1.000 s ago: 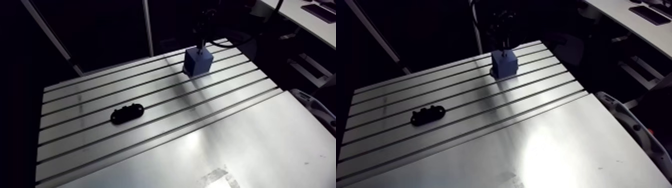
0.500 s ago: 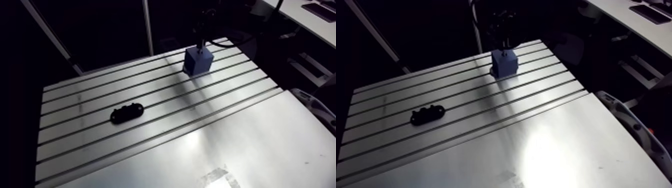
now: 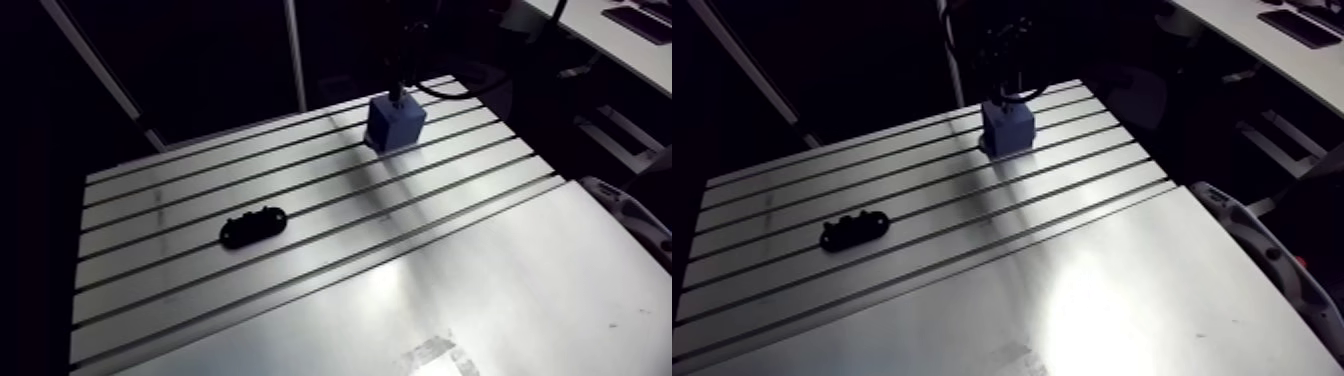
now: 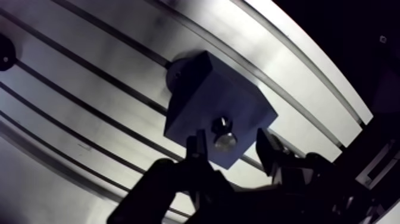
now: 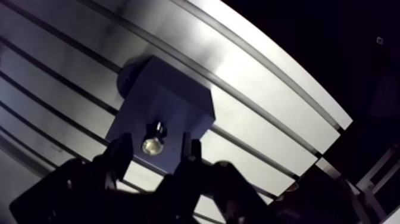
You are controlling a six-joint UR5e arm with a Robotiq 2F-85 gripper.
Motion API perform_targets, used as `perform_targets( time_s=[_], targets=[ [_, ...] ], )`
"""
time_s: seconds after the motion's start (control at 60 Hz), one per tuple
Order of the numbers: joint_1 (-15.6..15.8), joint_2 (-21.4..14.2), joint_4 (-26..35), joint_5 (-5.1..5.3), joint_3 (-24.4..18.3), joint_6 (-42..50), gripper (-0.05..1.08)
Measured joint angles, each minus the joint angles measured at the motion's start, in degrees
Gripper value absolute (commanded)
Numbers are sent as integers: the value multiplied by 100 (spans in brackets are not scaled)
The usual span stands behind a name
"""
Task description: Pick up the M10 bolt and insert it into the hex recess until seated.
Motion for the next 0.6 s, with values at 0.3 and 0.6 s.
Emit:
perform_targets(
  time_s=[0.3, 0.6],
  targets=[
    [-4, -36, -220, 58, 42, -7, 1],
    [13, -90, -241, 120, 32, 42, 1]
  ],
)
